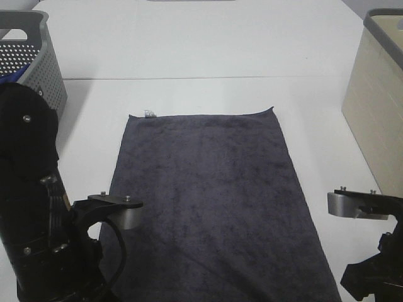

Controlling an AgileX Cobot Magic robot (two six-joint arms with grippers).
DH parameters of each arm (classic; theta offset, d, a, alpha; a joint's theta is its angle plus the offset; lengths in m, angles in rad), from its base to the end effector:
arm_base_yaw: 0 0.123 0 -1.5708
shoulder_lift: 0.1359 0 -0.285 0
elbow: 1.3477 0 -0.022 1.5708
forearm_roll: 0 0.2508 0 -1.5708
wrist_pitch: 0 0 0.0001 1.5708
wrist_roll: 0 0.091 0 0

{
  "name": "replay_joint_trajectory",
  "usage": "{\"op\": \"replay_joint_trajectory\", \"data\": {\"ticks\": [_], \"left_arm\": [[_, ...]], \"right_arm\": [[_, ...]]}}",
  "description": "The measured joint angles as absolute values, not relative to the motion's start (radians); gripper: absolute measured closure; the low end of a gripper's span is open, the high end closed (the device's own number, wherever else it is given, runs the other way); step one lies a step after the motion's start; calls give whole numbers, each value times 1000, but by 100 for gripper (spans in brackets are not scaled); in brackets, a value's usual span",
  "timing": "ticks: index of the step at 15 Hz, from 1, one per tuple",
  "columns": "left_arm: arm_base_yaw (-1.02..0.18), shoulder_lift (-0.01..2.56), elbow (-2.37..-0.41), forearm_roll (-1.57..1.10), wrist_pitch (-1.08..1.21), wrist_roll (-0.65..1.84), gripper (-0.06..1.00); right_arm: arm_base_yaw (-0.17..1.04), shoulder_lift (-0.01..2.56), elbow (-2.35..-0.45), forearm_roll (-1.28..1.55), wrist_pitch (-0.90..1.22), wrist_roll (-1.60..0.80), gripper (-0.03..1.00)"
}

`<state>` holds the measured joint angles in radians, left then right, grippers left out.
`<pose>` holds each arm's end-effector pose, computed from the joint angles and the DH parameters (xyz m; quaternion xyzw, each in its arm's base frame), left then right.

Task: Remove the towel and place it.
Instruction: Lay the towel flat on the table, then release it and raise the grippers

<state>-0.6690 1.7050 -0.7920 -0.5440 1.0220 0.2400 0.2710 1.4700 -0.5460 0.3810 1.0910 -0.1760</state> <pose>0.1677 -0.1838 0.1483 -0.2657 -0.9320 0.1746 0.1741 0.1526 0.0736 0.1550 0.1012 -0.9679 -0.1413 0.1813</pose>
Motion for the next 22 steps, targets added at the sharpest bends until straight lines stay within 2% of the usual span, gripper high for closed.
{"op": "replay_joint_trajectory", "data": {"ticks": [4, 6, 9, 10, 11, 13, 14, 15, 19, 22], "left_arm": [[-669, 1737, -841, -527, 1038, 240, 93], [-669, 1738, -848, -532, 1049, 240, 89], [-669, 1738, -848, -533, 1057, 240, 75], [-669, 1738, -848, -542, 1060, 240, 69], [-669, 1738, -848, -560, 1065, 239, 59], [-669, 1738, -848, -587, 1069, 239, 38], [-669, 1738, -848, -596, 1070, 239, 32], [-669, 1738, -848, -602, 1070, 239, 28], [-669, 1738, -848, -611, 1094, 239, 26], [-669, 1738, -888, -607, 1095, 235, 26]], "right_arm": [[270, 1510, -546, 370, 1080, -181, 96], [268, 1510, -546, 371, 1081, -191, 96], [267, 1510, -546, 371, 1084, -203, 94], [267, 1510, -546, 371, 1086, -203, 88], [266, 1510, -546, 378, 1087, -203, 77], [264, 1510, -546, 397, 1087, -203, 48], [264, 1510, -546, 402, 1094, -206, 38], [264, 1510, -546, 405, 1097, -206, 32], [264, 1511, -558, 407, 1100, -209, 28], [264, 1512, -674, 383, 1095, -205, 28]]}}
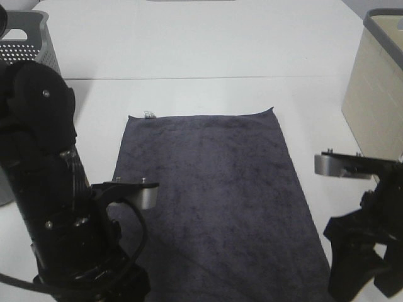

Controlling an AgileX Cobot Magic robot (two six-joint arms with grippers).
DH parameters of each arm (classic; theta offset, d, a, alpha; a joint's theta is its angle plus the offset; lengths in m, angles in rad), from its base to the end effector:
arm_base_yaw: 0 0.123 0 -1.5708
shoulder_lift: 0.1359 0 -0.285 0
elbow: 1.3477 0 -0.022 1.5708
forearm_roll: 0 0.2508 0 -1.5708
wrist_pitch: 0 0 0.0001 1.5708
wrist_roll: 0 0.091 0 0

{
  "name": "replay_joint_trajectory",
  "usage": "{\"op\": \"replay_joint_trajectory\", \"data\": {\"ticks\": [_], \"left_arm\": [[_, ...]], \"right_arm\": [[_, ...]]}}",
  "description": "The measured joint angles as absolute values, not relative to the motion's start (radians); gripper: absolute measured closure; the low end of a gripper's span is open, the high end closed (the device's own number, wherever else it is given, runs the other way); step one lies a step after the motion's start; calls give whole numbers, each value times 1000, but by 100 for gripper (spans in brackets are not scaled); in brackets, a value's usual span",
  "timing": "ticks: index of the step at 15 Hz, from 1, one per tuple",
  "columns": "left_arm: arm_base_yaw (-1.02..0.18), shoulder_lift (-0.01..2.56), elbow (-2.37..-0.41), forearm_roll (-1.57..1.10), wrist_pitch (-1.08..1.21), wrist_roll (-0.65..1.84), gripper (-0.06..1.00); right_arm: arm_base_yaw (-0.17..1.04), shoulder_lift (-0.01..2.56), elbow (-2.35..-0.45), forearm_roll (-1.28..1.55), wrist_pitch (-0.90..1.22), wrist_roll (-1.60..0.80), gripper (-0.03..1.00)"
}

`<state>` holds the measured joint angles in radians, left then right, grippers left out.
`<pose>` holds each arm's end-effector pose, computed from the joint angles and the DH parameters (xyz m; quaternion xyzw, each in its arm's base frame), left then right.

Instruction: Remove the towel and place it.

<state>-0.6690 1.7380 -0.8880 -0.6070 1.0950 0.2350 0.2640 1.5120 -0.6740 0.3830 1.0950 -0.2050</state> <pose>0.1798 -0.2010 0.1608 -0.2565 -0.9254 0.2083 0.1857 0.1847 0.0813 0.1689 0.1194 -0.9713 -0.1516 0.1391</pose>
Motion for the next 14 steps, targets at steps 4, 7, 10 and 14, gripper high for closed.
{"op": "replay_joint_trajectory", "data": {"ticks": [4, 7, 10, 14], "left_arm": [[-619, 1739, -1065, -479, 1097, 163, 26], [-478, 1740, -1211, -403, 1097, 134, 26], [-379, 1746, -1294, -366, 1080, 133, 26], [-288, 1801, -1362, -342, 1029, 138, 26]], "right_arm": [[231, 1531, -918, 278, 1111, -178, 27], [141, 1595, -1117, 283, 1139, -176, 23], [122, 1654, -1283, 282, 1158, -165, 17], [122, 1772, -1478, 259, 1178, -150, 17]]}}
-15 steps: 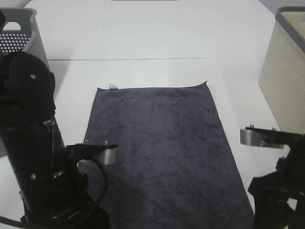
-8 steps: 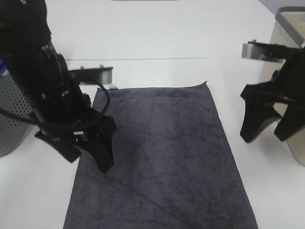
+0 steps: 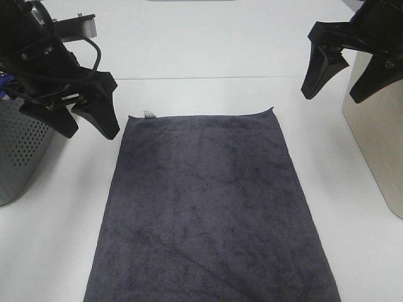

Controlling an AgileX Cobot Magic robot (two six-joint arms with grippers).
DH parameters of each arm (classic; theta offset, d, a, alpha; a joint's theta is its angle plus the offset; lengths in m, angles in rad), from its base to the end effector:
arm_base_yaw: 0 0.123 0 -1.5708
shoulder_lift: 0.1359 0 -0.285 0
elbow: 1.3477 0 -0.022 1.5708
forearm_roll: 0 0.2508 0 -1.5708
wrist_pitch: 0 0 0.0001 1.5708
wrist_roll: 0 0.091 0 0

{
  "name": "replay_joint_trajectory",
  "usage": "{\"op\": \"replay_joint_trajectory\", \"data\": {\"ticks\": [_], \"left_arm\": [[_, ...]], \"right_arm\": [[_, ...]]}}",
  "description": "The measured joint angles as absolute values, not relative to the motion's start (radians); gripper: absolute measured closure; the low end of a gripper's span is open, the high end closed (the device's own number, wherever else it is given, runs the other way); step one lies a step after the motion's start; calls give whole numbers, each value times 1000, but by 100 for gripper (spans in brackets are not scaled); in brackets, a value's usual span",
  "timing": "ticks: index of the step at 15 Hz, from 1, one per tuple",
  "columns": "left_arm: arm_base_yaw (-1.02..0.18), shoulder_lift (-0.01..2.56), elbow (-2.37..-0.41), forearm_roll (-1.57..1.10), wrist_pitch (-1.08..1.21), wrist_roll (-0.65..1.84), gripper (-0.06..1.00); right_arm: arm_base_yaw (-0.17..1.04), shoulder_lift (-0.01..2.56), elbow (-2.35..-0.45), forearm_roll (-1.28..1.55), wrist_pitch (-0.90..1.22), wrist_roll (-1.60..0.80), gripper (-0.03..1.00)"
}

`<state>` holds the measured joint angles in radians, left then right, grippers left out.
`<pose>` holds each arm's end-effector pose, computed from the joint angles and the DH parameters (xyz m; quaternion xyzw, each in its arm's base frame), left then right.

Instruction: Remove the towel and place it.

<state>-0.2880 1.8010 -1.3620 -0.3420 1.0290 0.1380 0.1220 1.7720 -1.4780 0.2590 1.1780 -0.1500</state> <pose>0.3413 -0.1284 0.2382 0.1355 0.9743 -0.1600 0.0817 0.3562 0.0654 0.2753 -0.0961 0.9834 0.1221 0.0938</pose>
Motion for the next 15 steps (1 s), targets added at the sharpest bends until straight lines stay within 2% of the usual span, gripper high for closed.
{"op": "replay_joint_trajectory", "data": {"ticks": [15], "left_arm": [[-204, 2382, -1953, -269, 988, 111, 26]], "right_arm": [[122, 2372, -2070, 232, 1212, -126, 17]]}}
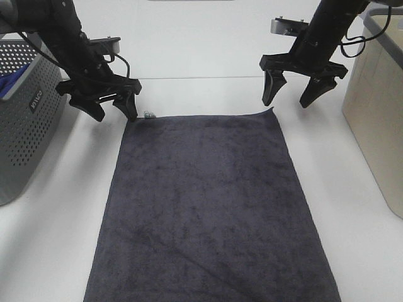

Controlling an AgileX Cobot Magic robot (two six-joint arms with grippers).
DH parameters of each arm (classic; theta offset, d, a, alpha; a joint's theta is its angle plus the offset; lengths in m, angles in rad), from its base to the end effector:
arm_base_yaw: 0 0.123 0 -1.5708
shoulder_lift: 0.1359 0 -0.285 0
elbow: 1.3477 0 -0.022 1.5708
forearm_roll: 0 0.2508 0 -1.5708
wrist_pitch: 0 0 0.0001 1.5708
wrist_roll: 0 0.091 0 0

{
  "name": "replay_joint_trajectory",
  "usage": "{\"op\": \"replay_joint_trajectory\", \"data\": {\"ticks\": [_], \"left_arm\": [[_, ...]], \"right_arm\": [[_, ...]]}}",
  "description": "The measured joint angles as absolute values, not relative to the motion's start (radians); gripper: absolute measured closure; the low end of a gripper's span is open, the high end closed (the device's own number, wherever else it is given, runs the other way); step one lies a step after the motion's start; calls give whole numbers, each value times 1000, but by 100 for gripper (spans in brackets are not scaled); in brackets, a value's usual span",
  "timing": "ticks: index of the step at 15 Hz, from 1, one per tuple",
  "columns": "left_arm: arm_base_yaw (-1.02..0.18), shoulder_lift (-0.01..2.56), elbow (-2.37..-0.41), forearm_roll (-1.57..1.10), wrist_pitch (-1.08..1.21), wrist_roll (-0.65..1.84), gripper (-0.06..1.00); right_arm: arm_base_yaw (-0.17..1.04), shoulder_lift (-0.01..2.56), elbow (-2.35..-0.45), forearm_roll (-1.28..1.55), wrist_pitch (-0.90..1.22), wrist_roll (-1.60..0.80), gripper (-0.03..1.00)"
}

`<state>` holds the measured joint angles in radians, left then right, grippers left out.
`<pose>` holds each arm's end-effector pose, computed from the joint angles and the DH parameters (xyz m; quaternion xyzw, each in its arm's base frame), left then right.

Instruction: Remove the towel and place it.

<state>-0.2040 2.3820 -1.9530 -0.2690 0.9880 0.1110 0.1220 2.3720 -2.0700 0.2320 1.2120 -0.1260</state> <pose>0.4831 -0.1206 0.1403 0.0952 0.9810 -0.1254 0.1134 0.4868 0.0794 0.1719 -0.0900 0.9871 0.1109 0.0717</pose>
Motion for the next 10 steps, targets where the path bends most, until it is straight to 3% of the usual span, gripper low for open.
{"op": "replay_joint_trajectory", "data": {"ticks": [10], "left_arm": [[-199, 2483, -2005, -276, 954, 111, 26]], "right_arm": [[109, 2561, -2187, 257, 1156, -143, 18]]}}
